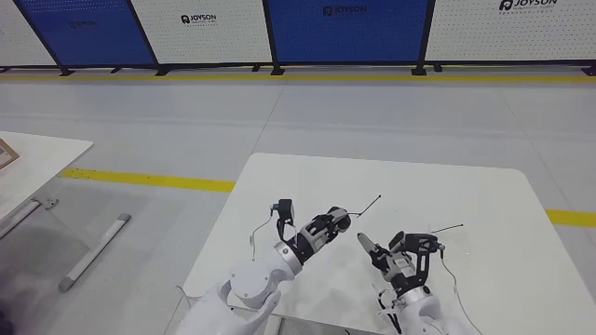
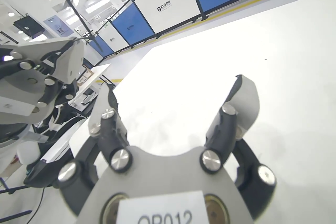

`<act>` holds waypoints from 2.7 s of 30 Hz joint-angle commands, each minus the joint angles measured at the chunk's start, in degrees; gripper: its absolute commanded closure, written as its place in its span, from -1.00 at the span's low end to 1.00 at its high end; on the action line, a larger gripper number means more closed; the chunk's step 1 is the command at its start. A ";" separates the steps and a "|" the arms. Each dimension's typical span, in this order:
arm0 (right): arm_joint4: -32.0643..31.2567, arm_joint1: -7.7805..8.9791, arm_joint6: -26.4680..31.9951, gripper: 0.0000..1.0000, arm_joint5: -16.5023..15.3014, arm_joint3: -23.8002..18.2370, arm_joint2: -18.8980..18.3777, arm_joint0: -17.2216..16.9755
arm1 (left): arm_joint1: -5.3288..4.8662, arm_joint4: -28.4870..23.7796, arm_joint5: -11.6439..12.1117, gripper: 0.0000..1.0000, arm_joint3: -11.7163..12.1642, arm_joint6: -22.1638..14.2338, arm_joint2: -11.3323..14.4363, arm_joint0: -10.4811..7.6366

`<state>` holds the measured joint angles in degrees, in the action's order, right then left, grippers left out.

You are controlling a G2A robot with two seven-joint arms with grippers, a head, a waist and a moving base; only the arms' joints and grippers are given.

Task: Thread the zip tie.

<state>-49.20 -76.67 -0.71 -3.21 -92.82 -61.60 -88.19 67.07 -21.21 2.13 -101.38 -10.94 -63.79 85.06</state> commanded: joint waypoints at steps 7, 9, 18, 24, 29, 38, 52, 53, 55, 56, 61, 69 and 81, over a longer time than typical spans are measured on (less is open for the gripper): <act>0.58 0.16 2.20 0.50 -3.78 -0.34 -0.03 0.49 | 0.04 1.56 -0.29 1.00 -0.06 -0.84 0.69 0.25; 0.38 0.19 2.06 0.54 -4.05 -0.72 -0.02 0.35 | 0.06 2.06 -0.42 1.00 -0.03 -0.98 0.96 0.27; -1.01 0.27 2.13 0.60 -4.02 -1.76 0.20 -0.06 | 0.19 4.23 -0.92 1.00 0.50 -1.04 2.07 -0.04; -0.95 0.29 2.27 0.54 -4.54 -1.79 0.21 -0.05 | 0.27 5.57 -0.74 1.00 0.78 -1.04 2.72 -0.05; -1.10 0.30 2.14 0.50 -4.65 -1.89 0.22 -0.04 | 0.30 6.07 -0.54 1.00 0.79 -1.00 2.89 0.03; -2.03 0.32 2.81 0.46 -4.11 -1.84 0.49 0.05 | 0.41 6.16 -0.60 1.00 0.90 -0.46 2.96 0.00; -2.38 0.38 1.48 0.50 -5.03 -2.29 0.37 -0.20 | 0.48 6.77 -0.88 1.00 0.97 -0.76 3.01 -0.06; -2.37 0.37 1.43 0.54 -4.92 -2.31 0.37 -0.20 | 0.48 6.82 -0.90 1.00 0.97 -0.77 3.00 -0.05; -2.33 0.35 1.40 0.58 -4.75 -2.33 0.41 -0.18 | 0.48 6.94 -0.88 1.00 0.92 -0.82 2.99 -0.01; -2.34 0.35 1.40 0.60 -4.69 -2.33 0.43 -0.16 | 0.47 6.99 -0.88 1.00 0.89 -0.85 2.97 0.01; -2.66 0.31 1.62 0.56 -4.25 -2.41 0.62 -0.06 | 0.44 7.41 -1.09 1.00 0.70 -1.10 2.91 0.18; -2.65 0.30 1.62 0.70 -4.16 -2.56 0.68 -0.10 | 0.42 7.79 -1.19 1.00 0.53 -1.40 2.94 0.38; -1.75 0.24 1.81 1.00 -4.18 -1.76 0.49 0.26 | 0.52 7.12 -0.19 1.00 0.67 -1.57 2.96 0.36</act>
<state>-51.02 -76.42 0.95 -7.42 -94.73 -61.13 -88.00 67.56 -13.77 1.58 -100.68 -12.50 -60.81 85.43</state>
